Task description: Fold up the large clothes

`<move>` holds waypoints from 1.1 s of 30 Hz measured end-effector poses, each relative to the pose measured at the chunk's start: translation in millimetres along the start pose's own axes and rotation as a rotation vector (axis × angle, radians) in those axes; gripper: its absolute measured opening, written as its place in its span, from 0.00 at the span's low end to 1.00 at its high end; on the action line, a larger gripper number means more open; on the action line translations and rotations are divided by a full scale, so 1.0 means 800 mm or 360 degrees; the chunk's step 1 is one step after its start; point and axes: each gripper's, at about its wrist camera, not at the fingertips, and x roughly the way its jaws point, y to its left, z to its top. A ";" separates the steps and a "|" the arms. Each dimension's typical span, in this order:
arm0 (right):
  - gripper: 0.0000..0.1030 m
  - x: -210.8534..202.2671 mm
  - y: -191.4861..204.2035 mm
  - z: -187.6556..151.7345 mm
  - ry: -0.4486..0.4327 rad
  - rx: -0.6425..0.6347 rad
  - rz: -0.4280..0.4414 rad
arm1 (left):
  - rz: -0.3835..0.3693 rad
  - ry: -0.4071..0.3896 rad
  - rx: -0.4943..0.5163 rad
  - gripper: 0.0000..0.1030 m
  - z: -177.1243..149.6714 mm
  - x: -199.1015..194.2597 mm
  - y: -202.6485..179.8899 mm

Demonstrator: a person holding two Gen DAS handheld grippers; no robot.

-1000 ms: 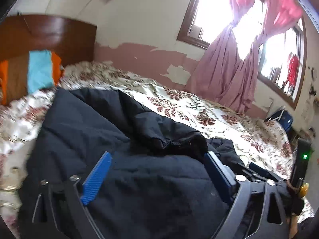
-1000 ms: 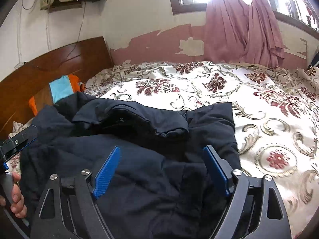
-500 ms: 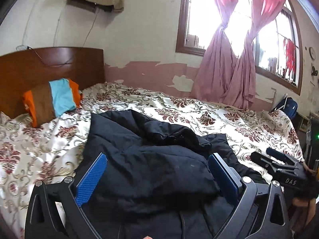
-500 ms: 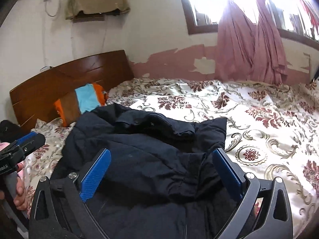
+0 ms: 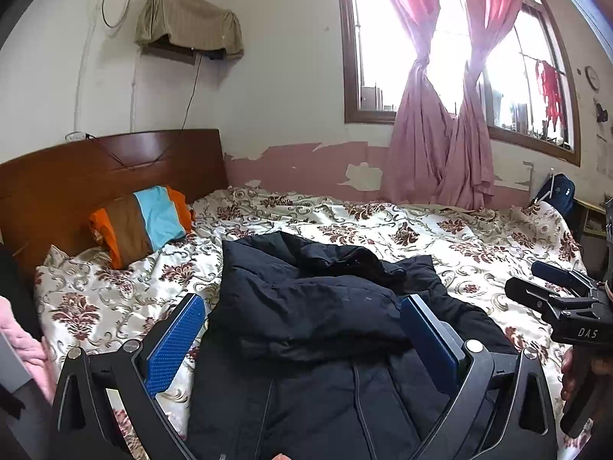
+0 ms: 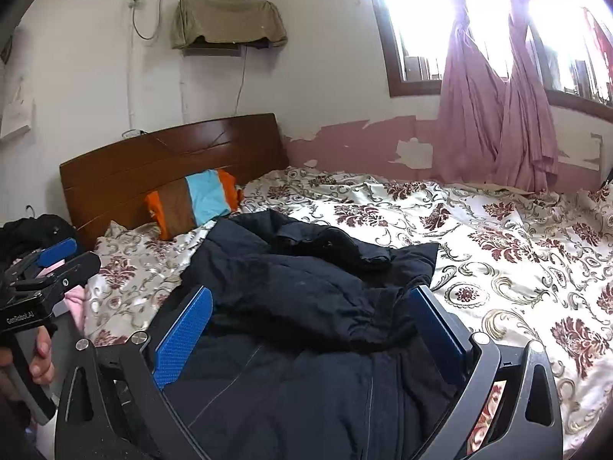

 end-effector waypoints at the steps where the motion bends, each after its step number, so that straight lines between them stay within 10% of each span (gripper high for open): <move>1: 0.98 -0.009 0.001 -0.001 -0.0007 0.0001 0.0005 | 0.0003 -0.0017 0.0001 1.00 -0.001 -0.011 0.000; 33: 0.98 -0.133 0.044 -0.099 0.0079 -0.0163 -0.0118 | -0.0030 0.0208 0.0066 1.00 -0.116 -0.116 -0.008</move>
